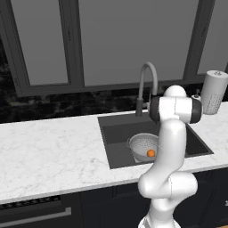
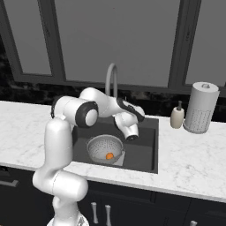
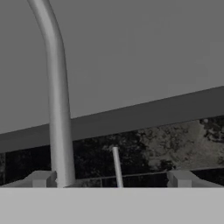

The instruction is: Put the colander in the sink, put the tangerine in the colander, and turn on the sink faucet and pour water over the colander.

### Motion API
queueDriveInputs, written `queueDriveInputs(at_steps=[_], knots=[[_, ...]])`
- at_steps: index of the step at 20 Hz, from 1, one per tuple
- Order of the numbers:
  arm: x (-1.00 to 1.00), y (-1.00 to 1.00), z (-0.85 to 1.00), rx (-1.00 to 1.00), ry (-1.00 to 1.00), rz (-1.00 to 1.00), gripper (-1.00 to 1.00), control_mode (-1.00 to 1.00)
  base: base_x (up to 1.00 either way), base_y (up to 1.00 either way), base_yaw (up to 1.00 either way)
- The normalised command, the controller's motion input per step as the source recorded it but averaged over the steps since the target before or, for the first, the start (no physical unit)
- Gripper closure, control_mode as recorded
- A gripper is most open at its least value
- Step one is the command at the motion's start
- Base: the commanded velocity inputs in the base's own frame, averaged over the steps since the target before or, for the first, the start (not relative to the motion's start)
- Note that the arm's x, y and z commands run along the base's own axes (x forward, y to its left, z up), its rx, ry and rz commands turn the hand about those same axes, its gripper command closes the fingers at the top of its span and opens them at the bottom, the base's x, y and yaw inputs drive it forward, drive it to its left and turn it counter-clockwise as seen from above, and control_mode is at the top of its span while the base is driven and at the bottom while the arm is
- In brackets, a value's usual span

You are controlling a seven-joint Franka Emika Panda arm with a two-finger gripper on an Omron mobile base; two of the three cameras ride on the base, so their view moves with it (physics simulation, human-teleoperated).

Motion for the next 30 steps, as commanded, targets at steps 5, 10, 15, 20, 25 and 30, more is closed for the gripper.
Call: queueDriveInputs(at_steps=[5,10,15,20,25,30], knots=[[0.01,0.0,0.0,0.0,0.02,0.0,-1.0,-1.0,0.0,0.0,0.0],[0.0,0.01,0.0,0.0,0.15,0.0,-1.0,-1.0,0.0,0.0,0.0],[0.01,0.04,0.0,0.0,0.18,0.0,-1.0,-1.0,0.0,0.0,0.0],[0.06,0.05,0.0,0.0,0.14,0.0,-1.0,-1.0,0.0,0.0,0.0],[0.19,0.0,0.0,0.0,0.01,0.0,-1.0,-1.0,0.0,0.0,0.0],[0.25,0.0,0.0,0.0,0.0,0.0,-1.0,-1.0,0.0,0.0,0.0]])
